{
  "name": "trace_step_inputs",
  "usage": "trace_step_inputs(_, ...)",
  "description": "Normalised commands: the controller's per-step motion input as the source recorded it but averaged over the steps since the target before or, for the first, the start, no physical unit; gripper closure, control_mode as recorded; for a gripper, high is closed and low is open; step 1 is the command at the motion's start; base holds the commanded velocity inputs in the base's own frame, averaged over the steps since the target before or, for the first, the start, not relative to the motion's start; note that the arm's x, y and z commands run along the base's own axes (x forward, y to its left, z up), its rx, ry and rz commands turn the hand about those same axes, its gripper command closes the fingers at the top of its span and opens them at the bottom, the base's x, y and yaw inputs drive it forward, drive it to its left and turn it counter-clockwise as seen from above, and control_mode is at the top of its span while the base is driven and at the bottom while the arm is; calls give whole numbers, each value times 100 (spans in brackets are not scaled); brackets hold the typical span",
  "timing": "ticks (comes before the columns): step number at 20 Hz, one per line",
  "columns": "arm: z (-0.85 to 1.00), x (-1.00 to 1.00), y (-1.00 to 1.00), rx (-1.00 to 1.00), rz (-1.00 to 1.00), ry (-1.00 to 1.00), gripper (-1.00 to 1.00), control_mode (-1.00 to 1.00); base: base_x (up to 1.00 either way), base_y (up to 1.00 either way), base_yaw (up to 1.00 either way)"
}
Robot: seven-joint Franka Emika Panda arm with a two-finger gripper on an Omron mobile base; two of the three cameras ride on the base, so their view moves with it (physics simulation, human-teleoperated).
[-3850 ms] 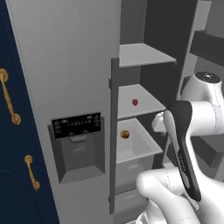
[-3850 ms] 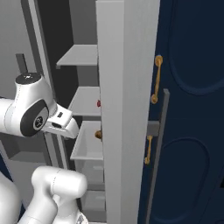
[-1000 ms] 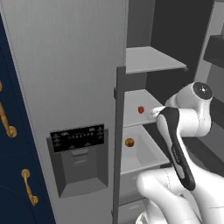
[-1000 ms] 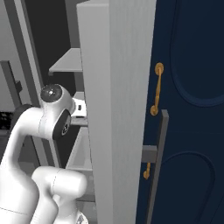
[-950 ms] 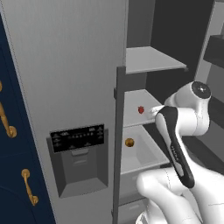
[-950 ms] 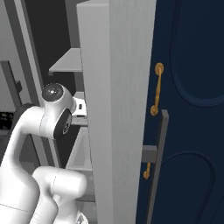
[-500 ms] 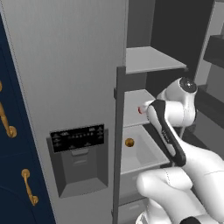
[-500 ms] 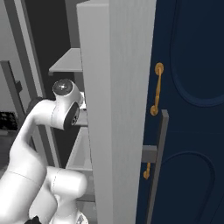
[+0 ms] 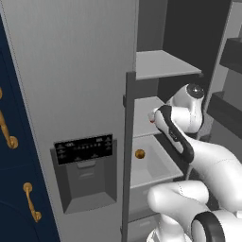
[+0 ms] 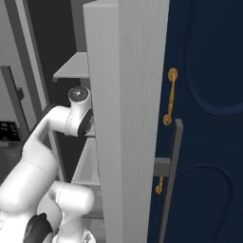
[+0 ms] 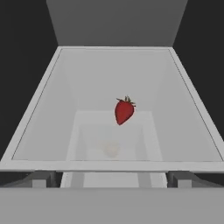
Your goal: Take the strawberry from the fridge and place it on top of the pancake, located on the dining counter.
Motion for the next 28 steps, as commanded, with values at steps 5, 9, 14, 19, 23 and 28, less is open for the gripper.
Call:
trace_step_inputs(5,-12,29,-1,1,-5,4,-100,-100,0,0,0)
trace_step_inputs(9,-20,43,-3,0,-9,9,-100,-100,0,0,0)
trace_step_inputs(14,-26,38,-5,0,-7,0,-100,-100,0,0,0)
trace_step_inputs(19,-5,43,-15,4,-1,3,-100,-100,0,0,0)
trace_step_inputs(23,-15,29,0,2,0,6,-100,-100,0,0,0)
trace_step_inputs(28,-9,39,0,0,0,8,-100,-100,0,0,0)
